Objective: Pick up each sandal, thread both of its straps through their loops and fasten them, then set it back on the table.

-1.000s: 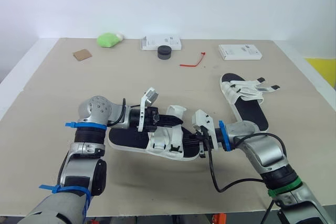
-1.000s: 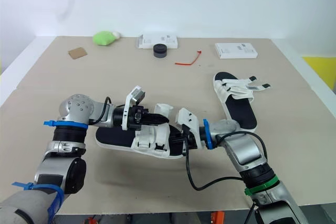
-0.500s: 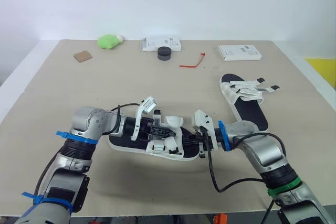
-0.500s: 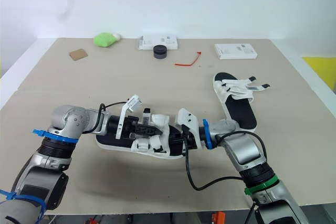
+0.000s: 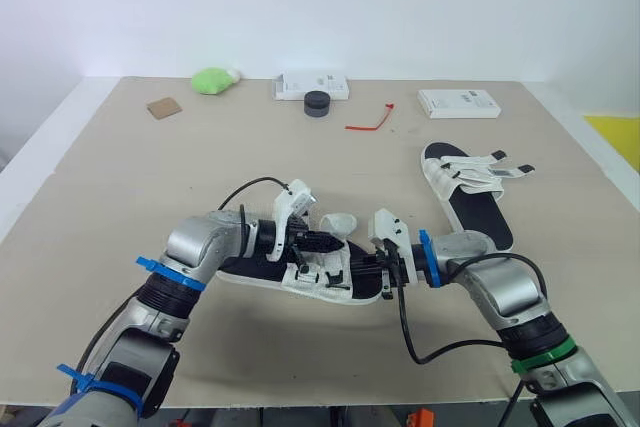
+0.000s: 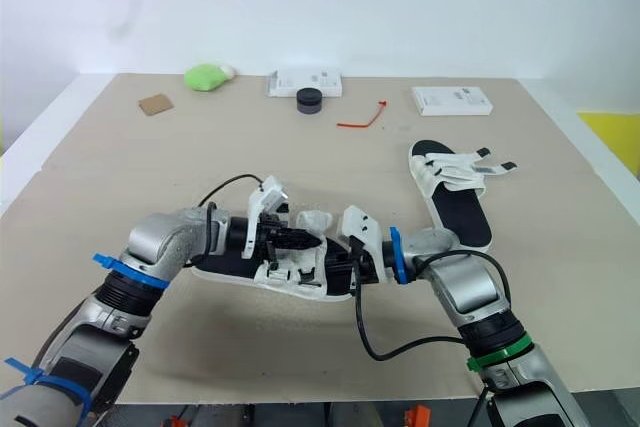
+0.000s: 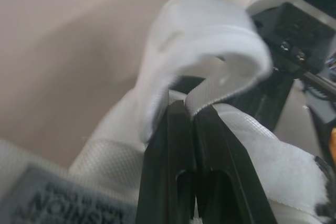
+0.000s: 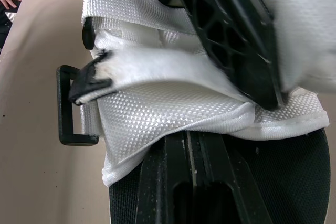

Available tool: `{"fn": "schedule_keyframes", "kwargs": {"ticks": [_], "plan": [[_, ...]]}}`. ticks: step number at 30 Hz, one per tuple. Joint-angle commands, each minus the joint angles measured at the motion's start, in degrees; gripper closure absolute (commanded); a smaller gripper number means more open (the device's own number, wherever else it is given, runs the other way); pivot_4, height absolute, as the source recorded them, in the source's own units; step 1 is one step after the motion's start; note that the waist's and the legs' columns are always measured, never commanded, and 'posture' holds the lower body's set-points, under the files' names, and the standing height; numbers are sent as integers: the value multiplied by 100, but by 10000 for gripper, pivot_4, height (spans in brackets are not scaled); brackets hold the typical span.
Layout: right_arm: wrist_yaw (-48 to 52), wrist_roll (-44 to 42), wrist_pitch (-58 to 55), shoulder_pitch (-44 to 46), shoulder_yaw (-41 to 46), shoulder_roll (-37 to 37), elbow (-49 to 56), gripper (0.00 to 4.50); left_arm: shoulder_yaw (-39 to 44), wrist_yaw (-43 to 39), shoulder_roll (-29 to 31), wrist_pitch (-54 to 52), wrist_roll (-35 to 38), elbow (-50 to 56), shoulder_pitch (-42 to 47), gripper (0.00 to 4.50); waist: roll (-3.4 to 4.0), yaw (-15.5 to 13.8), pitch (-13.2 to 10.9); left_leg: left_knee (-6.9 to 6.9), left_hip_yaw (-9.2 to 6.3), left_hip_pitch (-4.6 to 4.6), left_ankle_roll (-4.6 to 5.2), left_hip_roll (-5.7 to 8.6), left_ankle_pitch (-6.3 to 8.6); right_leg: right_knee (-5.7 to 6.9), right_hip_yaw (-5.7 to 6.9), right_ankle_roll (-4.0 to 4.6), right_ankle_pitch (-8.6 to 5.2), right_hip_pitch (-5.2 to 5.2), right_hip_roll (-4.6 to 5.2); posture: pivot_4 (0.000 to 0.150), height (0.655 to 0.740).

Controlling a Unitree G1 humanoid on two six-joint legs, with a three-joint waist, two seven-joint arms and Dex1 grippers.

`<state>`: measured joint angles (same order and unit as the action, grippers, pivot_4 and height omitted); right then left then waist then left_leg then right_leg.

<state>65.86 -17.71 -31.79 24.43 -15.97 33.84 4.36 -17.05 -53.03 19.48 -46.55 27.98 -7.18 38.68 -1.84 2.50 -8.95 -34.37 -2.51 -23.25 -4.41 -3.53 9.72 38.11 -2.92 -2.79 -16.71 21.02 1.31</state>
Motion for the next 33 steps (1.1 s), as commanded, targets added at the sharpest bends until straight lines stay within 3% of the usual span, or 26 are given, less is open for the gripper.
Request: {"fn": "schedule_keyframes", "kwargs": {"ticks": [1, 11, 18, 25, 33], "plan": [[-47, 227, -194, -229, -360, 35, -218, 45000, -79, -237, -27, 418, -193, -10, 71, 44464, 0, 0, 0, 0, 0, 0, 0, 0, 0, 0, 0, -1, 0, 0, 0, 1500, 7400], [-61, 209, -214, -248, -305, 34, -209, 45000, -288, -1261, 365, 387, -118, 594, -36, 44464, 1, 3, -2, 10, 0, -12, 8, 0, 6, 0, -1, -11, -2, 15, -3, 1500, 7400], [-61, 203, -209, -237, -288, 19, -218, 45000, -252, -1090, 161, 1066, -420, 633, -46, 44464, 1, 1, -2, 14, 1, -12, 11, 0, 8, 0, -2, -13, -5, 15, -3, 1500, 7400], [-63, 204, -225, -239, -291, 11, -216, 45000, 933, -118, -585, -502, 532, 209, 479, 44464, -4, 5, -6, -1, -2, -14, 13, 1, 5, 1, -3, -24, 3, 11, -4, 1500, 7400], [-52, 208, -225, -237, -295, 13, -230, 45000, 550, -511, -77, -979, 652, 562, 192, 44464, 0, 15, -9, 12, 0, -12, 24, 2, 13, 1, -18, -16, -5, 17, -13, 1500, 7400]]}}
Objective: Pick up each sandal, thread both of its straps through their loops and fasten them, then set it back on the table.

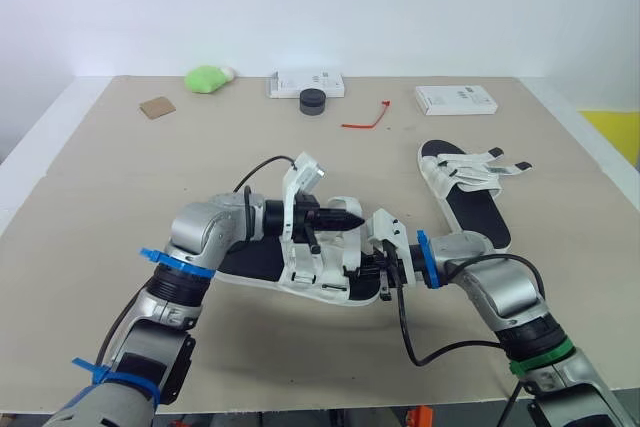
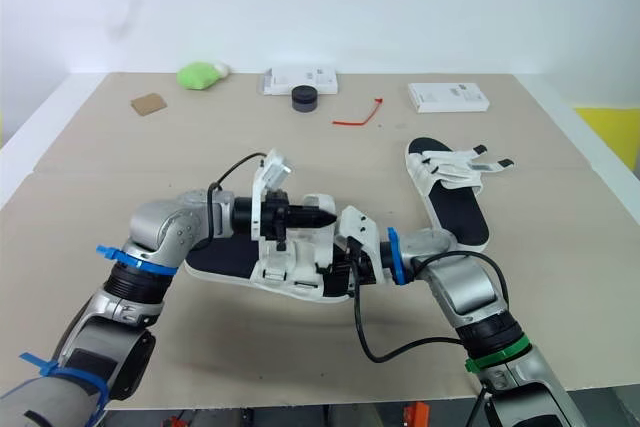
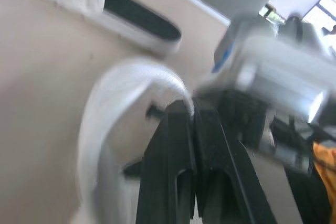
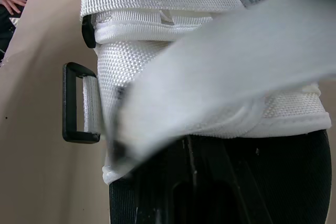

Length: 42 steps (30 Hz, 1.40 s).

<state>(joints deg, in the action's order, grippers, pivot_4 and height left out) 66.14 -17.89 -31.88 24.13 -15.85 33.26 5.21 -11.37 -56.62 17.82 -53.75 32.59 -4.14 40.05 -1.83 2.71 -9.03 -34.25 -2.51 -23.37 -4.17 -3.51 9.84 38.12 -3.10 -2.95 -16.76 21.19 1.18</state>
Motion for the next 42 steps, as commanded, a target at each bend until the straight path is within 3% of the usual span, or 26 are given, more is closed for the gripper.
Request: {"fn": "schedule_keyframes", "kwargs": {"ticks": [1, 6, 15, 22, 32, 42], "plan": [[-78, 228, -215, -214, -306, 75, -308, 45000, 19, -148, 106, -440, 284, 247, 78, 44464, -3, -8, -2, 0, -1, 0, 0, 0, 0, 0, 2, 0, 0, 0, 0, 1500, 7400], [-69, 229, -213, -205, -301, 82, -312, 45000, 705, 195, -105, -1644, 899, -371, 523, 44464, -6, -7, -3, -8, 0, -1, 0, 1, 0, 0, -1, -4, 2, -3, 2, 1500, 7400], [-83, 237, -213, -221, -312, 79, -290, 45000, 447, 266, -51, -1132, 497, -584, 534, 44464, -5, -4, -3, -2, 0, -1, 1, 1, 1, 0, -4, -2, -1, 0, -1, 1500, 7400], [-93, 237, -213, -230, -322, 78, -279, 45000, 482, 253, -5, -1609, 606, -816, 676, 44464, -5, -4, -3, -3, 1, -1, 0, 1, 1, 0, -4, -2, 0, 0, -1, 1500, 7400], [-98, 244, -195, -227, -328, 66, -281, 45000, -812, -225, 417, -50, -455, -322, 209, 44464, -3, -9, -2, -3, 2, 0, 0, 1, 1, 0, -7, -2, 0, -1, -1, 1500, 7400], [-124, 232, -202, -222, -312, 27, -280, 45000, -916, -233, 117, 1544, -1160, -331, 156, 44464, -3, -17, -1, -7, 3, 1, 0, 1, 1, 0, -8, -3, 1, -4, 0, 1500, 7400]]}}
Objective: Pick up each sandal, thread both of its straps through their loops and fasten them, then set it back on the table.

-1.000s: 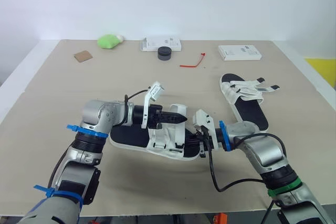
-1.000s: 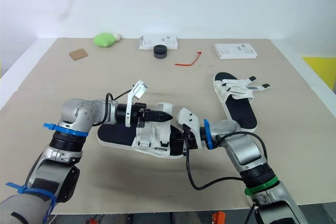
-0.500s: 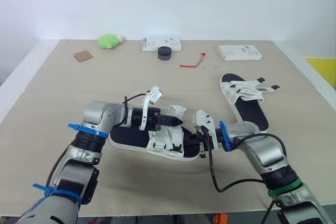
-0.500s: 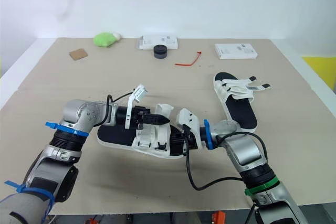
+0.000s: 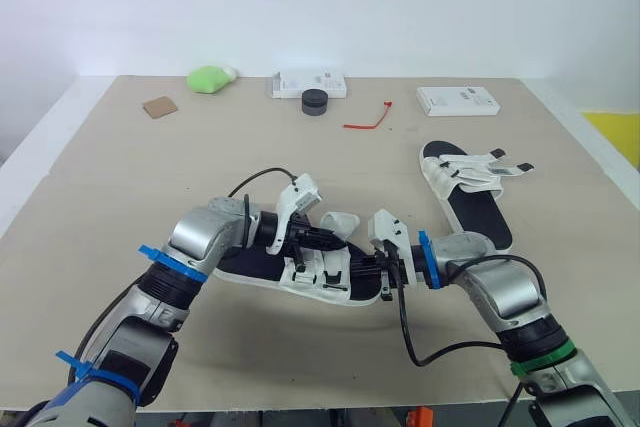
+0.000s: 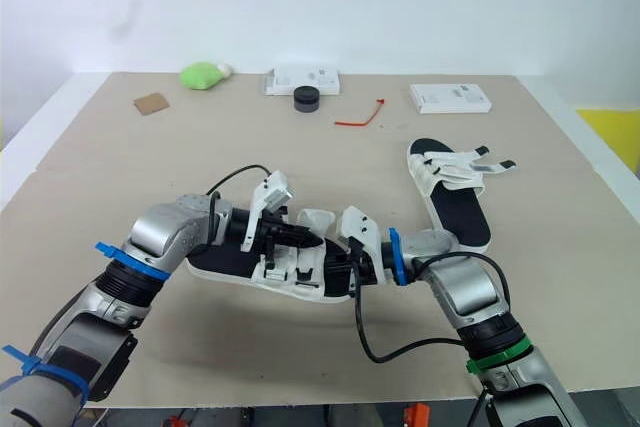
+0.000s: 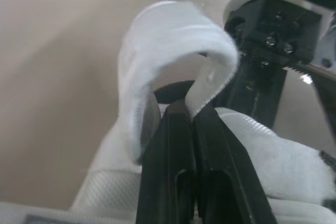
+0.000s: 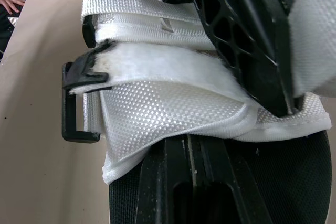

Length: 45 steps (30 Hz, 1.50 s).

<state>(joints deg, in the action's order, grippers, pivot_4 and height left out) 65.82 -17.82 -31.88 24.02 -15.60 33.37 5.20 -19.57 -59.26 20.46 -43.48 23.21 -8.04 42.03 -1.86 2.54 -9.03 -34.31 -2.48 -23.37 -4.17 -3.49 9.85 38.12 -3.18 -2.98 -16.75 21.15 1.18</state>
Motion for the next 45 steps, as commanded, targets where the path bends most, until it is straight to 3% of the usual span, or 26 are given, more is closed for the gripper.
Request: {"fn": "schedule_keyframes", "kwargs": {"ticks": [1, 5, 13, 29, 45], "plan": [[-100, 221, -205, -217, -335, 11, -271, 45000, -88, 2, -168, 703, -275, 101, -65, 44464, 0, 0, 0, -1, 0, 0, 0, 0, 0, 0, -1, -1, 0, -1, 0, 1500, 7400], [-122, 209, -214, -249, -321, 3, -252, 45000, 82, -92, -241, 1158, -284, 258, -174, 44464, 0, -2, 0, -5, 1, 0, 0, 1, 0, 0, -5, -3, 2, -4, 0, 1500, 7400], [-128, 211, -211, -296, -279, 23, -253, 45000, 274, -713, -11, 1005, 181, 946, -576, 44464, 0, 6, 0, -4, 0, -1, 0, 2, 0, 0, -6, 0, 0, -3, -1, 1500, 7400], [-151, 193, -238, -294, -261, -2, -219, 45000, 152, -492, -195, 3260, -869, 143, -723, 44464, 2, 2, 1, -1, 1, 1, 2, 0, 1, 0, -8, 2, -1, -3, -5, 1500, 7400], [-185, 139, -254, -279, -216, -9, -164, 45000, -103, -1038, -45, 5124, -1486, -226, -696, 44464, 10, 2, 7, -3, 0, 3, 2, 0, 1, 0, -9, 1, -1, -6, -6, 1500, 7400]]}}
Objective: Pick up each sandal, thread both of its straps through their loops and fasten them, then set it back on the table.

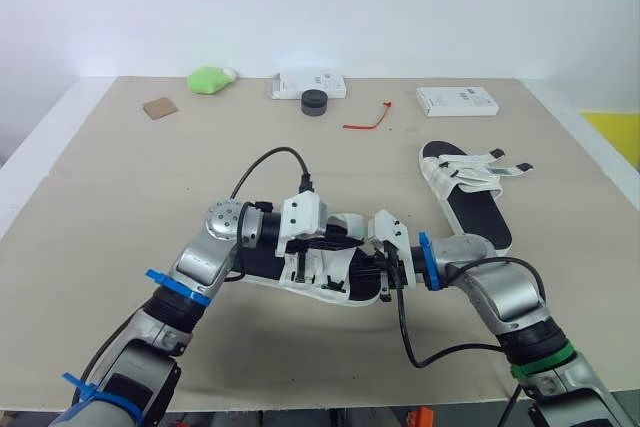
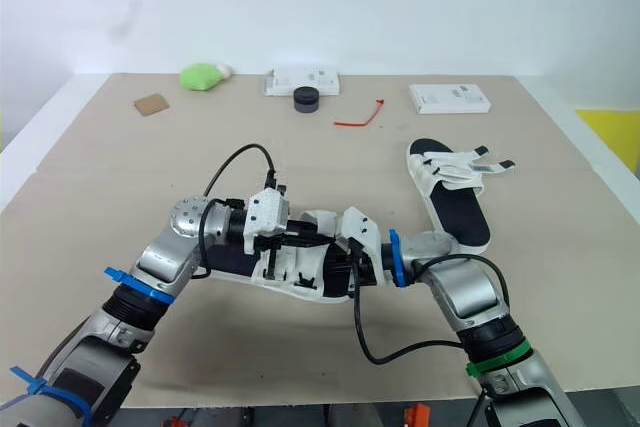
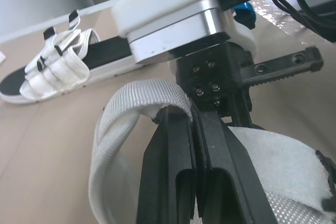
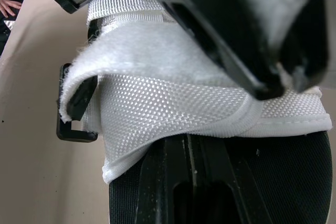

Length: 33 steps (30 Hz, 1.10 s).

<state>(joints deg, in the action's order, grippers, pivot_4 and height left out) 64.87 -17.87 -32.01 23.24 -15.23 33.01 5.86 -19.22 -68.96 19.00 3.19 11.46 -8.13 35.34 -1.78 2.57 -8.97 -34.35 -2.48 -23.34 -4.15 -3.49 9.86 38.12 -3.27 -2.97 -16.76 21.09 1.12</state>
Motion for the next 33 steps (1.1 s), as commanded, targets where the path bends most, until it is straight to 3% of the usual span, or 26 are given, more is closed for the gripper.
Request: {"fn": "schedule_keyframes", "kwargs": {"ticks": [1, 15, 21, 28, 33], "plan": [[-90, 138, -245, -203, -248, 30, -219, 45000, -160, -57, 113, 555, -377, -278, -30, 44464, 6, 0, 4, 0, 0, 0, 0, 0, 0, 0, 0, 0, 0, 0, 0, 1500, 7400], [-47, 127, -256, -154, -226, 88, -171, 45000, -180, 371, 51, 1979, -923, -1356, 91, 44464, 18, -1, 12, 0, 0, 2, 0, 0, 0, 0, 0, -2, 1, -1, 0, 1500, 7400], [1, 165, -206, -112, -245, 117, -241, 45000, -247, -37, 212, 1334, -522, -785, -146, 44464, 19, 0, 12, -2, 1, 2, 5, 0, -3, 0, -2, -4, 4, -3, 0, 1500, 7400], [-6, 192, -142, 8, -268, 58, -350, 45000, -571, -152, 496, 1208, -1085, -576, 20, 44464, 21, 5, 13, 7, -2, 2, 11, -7, 1, 0, -3, 8, -3, 2, -13, 1500, 7400], [-24, 191, -114, 26, -283, 26, -360, 45000, -790, 52, 528, 502, -1510, -532, 249, 44464, 25, 5, 16, 4, -2, 6, 11, -7, 0, 1, -7, 6, -1, -3, -15, 1500, 7400]]}}
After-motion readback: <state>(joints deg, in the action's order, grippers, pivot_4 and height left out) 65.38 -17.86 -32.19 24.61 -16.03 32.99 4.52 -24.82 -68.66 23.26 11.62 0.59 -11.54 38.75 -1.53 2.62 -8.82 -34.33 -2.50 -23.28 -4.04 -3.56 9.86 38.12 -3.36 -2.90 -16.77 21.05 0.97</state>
